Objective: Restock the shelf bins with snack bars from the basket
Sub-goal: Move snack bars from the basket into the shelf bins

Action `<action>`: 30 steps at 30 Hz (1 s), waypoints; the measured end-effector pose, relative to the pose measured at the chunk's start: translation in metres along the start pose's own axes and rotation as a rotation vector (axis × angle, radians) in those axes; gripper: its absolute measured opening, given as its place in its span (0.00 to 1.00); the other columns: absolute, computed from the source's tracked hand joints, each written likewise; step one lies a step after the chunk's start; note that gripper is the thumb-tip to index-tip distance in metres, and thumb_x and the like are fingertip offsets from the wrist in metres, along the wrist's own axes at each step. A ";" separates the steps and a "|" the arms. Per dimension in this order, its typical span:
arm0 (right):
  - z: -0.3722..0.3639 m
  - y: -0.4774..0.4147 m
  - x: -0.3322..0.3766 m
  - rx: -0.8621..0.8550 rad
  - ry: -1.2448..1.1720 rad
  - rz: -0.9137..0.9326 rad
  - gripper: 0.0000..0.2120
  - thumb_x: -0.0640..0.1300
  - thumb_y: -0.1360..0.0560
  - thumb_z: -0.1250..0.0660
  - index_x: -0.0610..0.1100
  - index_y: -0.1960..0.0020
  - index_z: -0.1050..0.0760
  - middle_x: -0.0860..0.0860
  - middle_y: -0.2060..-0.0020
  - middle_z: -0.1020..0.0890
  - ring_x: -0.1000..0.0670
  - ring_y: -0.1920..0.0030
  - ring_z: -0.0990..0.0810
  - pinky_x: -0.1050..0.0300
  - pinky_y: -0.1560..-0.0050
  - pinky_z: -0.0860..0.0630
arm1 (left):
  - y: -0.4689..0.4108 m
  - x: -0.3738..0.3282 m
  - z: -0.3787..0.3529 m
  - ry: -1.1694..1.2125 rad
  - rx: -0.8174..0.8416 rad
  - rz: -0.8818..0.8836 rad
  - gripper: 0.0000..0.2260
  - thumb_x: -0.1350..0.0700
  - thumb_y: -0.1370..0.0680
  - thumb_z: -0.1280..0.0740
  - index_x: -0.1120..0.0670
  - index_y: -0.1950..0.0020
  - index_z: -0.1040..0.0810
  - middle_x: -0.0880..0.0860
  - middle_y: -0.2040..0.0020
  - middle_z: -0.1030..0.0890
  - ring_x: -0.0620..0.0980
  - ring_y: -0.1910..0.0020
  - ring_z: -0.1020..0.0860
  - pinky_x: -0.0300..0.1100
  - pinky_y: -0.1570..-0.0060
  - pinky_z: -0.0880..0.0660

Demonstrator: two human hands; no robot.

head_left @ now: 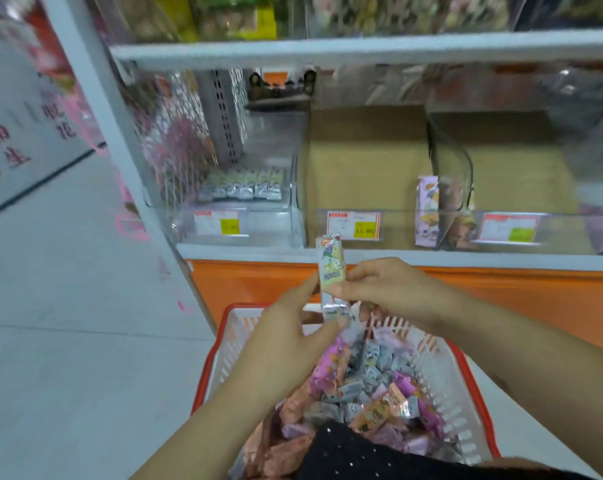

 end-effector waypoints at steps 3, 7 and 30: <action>0.004 0.008 0.028 -0.131 -0.040 0.074 0.14 0.54 0.28 0.29 0.49 0.48 0.29 0.55 0.71 0.20 0.56 0.72 0.26 0.63 0.67 0.32 | 0.002 -0.022 0.018 -0.130 -0.145 -0.045 0.30 0.49 0.26 0.30 0.40 0.27 0.39 0.33 0.42 0.33 0.39 0.42 0.26 0.27 0.43 0.33; 0.000 0.005 0.054 -0.193 -0.106 0.151 0.14 0.50 0.28 0.29 0.45 0.53 0.32 0.51 0.70 0.22 0.55 0.75 0.29 0.65 0.72 0.33 | -0.005 -0.042 0.041 -0.186 -0.253 -0.115 0.26 0.49 0.28 0.28 0.45 0.31 0.30 0.39 0.42 0.30 0.31 0.46 0.29 0.21 0.48 0.36; 0.036 -0.144 0.110 -0.260 1.170 0.671 0.28 0.61 0.24 0.52 0.52 0.30 0.31 0.53 0.30 0.30 0.50 0.32 0.32 0.53 0.35 0.33 | -0.217 0.041 0.140 -0.425 -0.349 0.131 0.14 0.54 0.23 0.33 0.56 0.39 0.23 0.58 0.43 0.20 0.57 0.46 0.23 0.45 0.50 0.26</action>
Point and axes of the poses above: each hand's wrist, its own y-axis away from the middle knuckle, its own z-axis out of the back of the hand, x = y × z, the point moved 7 cm from there along -y, towards the middle knuckle
